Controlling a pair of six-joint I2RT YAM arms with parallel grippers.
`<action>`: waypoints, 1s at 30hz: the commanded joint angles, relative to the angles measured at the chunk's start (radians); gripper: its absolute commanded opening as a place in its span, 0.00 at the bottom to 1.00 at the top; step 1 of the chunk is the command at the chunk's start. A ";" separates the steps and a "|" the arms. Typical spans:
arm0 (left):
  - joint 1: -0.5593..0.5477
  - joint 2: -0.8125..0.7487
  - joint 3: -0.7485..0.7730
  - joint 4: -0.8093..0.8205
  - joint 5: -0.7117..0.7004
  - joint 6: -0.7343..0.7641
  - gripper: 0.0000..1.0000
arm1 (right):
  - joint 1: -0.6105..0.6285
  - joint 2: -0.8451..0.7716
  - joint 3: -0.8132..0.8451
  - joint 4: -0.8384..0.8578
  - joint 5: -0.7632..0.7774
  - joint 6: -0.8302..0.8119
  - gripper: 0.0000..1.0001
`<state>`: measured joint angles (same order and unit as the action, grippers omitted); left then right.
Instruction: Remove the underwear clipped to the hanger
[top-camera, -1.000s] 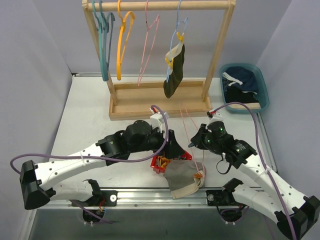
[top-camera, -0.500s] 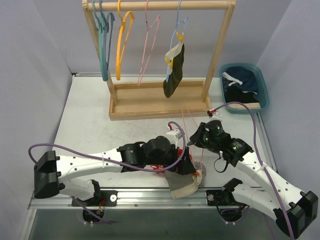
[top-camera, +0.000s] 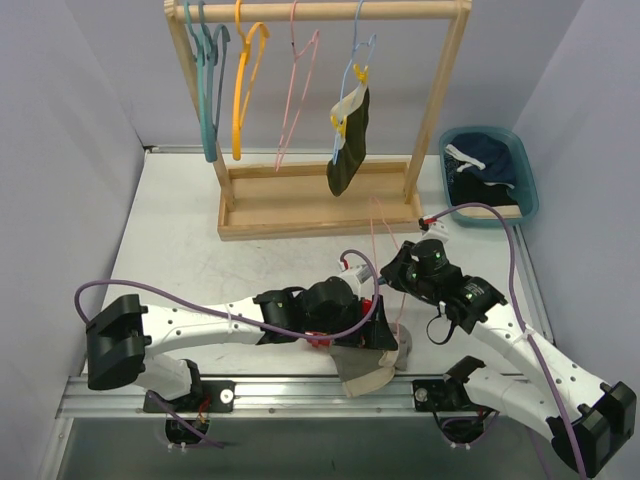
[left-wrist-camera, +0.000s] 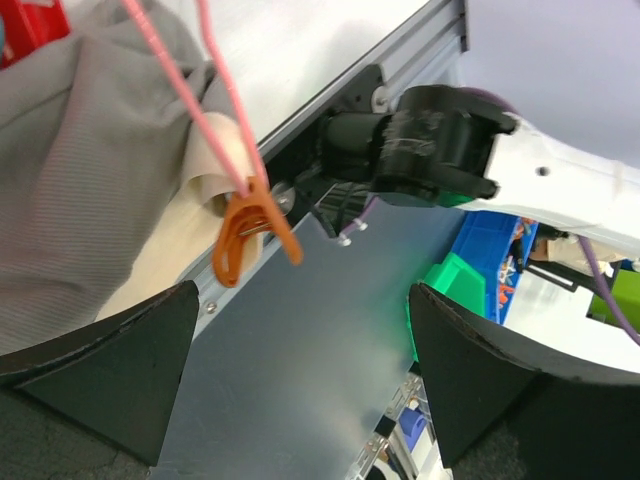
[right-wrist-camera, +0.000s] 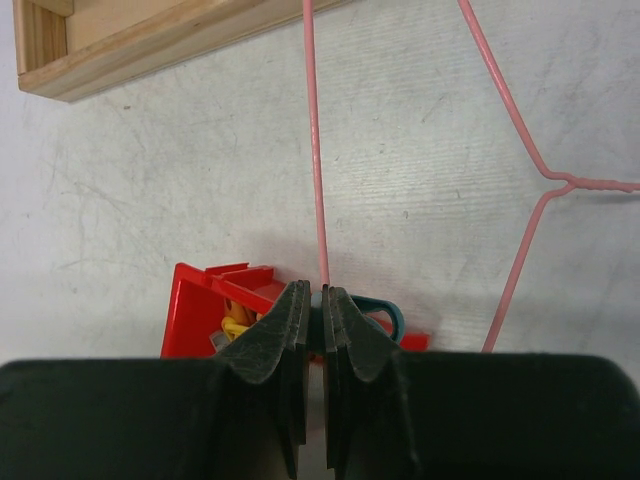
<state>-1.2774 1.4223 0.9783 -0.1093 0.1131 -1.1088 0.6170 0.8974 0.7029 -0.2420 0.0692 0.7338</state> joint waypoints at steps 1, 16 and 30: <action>-0.002 0.001 0.003 0.024 0.019 -0.026 0.96 | 0.001 -0.014 -0.002 0.035 0.047 0.016 0.00; 0.009 0.078 0.085 -0.038 -0.001 0.044 0.93 | 0.001 -0.023 -0.017 0.056 0.031 0.013 0.00; 0.032 0.104 0.111 -0.061 -0.001 0.063 0.40 | 0.001 -0.037 -0.022 0.066 0.012 0.009 0.00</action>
<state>-1.2491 1.5208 1.0466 -0.1658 0.1131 -1.0607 0.6170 0.8749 0.6861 -0.2119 0.0742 0.7364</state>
